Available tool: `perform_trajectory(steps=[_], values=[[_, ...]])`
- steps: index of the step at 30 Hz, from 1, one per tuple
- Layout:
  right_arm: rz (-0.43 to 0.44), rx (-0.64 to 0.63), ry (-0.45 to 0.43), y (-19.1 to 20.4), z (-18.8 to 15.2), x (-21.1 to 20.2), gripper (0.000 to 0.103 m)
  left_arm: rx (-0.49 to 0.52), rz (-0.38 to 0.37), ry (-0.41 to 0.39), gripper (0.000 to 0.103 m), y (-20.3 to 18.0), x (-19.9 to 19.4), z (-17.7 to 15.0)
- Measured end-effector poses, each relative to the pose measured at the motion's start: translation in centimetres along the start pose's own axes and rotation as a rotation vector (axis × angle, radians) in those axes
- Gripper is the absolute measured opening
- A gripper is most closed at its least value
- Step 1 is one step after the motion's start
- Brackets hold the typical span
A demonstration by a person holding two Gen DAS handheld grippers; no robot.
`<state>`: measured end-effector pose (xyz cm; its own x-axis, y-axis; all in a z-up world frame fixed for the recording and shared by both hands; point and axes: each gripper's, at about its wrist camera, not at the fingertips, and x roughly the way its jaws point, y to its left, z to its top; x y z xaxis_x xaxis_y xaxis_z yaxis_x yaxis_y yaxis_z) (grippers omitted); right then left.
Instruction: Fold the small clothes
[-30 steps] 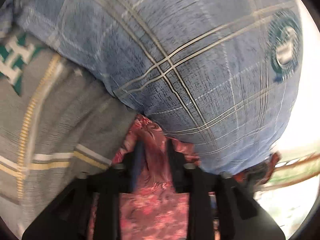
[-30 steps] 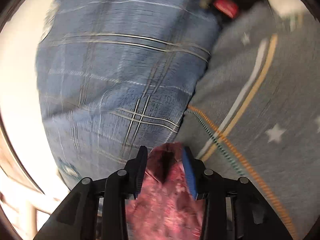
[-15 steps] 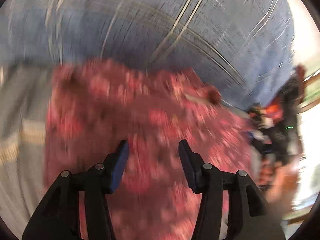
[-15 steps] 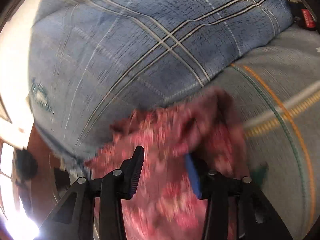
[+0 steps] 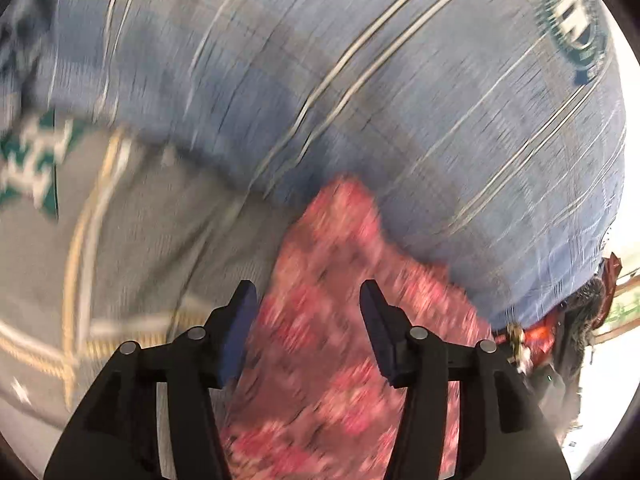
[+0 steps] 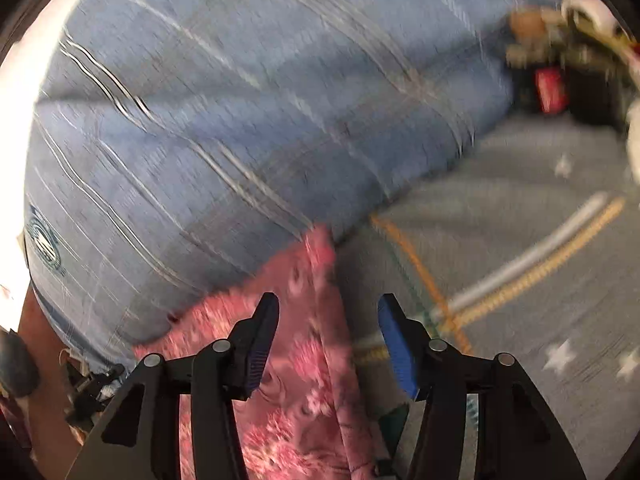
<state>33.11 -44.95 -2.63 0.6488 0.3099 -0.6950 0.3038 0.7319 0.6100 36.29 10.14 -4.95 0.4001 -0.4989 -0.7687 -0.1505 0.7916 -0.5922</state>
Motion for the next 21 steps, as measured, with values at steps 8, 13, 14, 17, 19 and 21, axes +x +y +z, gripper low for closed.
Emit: perform_trajectory(steps=[8, 13, 14, 17, 19, 21], values=[[-0.113, -0.086, -0.018, 1.8, -0.7, 2.1, 0.009, -0.003, 0.148, 0.007, 0.038, -0.7, 0.5, -1.1], [0.026, -0.065, -0.061, 1.2, -4.2, -4.7, 0.023, 0.078, 0.053, -0.017, 0.039, -2.1, -4.5, -5.1], [0.026, -0.074, -0.058, 0.8, -5.5, -5.8, 0.037, 0.124, 0.038, -0.026, 0.041, -2.6, -5.5, -6.8], [0.005, -0.072, -0.058, -1.3, -10.0, -7.9, 0.052, 0.189, -0.019, -0.034, 0.053, -3.1, -6.6, -11.2], [0.050, -0.045, -0.035, -2.3, -12.6, -8.1, 0.052, 0.207, -0.019, -0.029, 0.053, -4.0, -5.2, -13.3], [0.055, -0.070, -0.026, -2.4, -14.1, -8.3, 0.028, 0.188, 0.002, -0.015, 0.052, -2.9, -4.5, -14.4]])
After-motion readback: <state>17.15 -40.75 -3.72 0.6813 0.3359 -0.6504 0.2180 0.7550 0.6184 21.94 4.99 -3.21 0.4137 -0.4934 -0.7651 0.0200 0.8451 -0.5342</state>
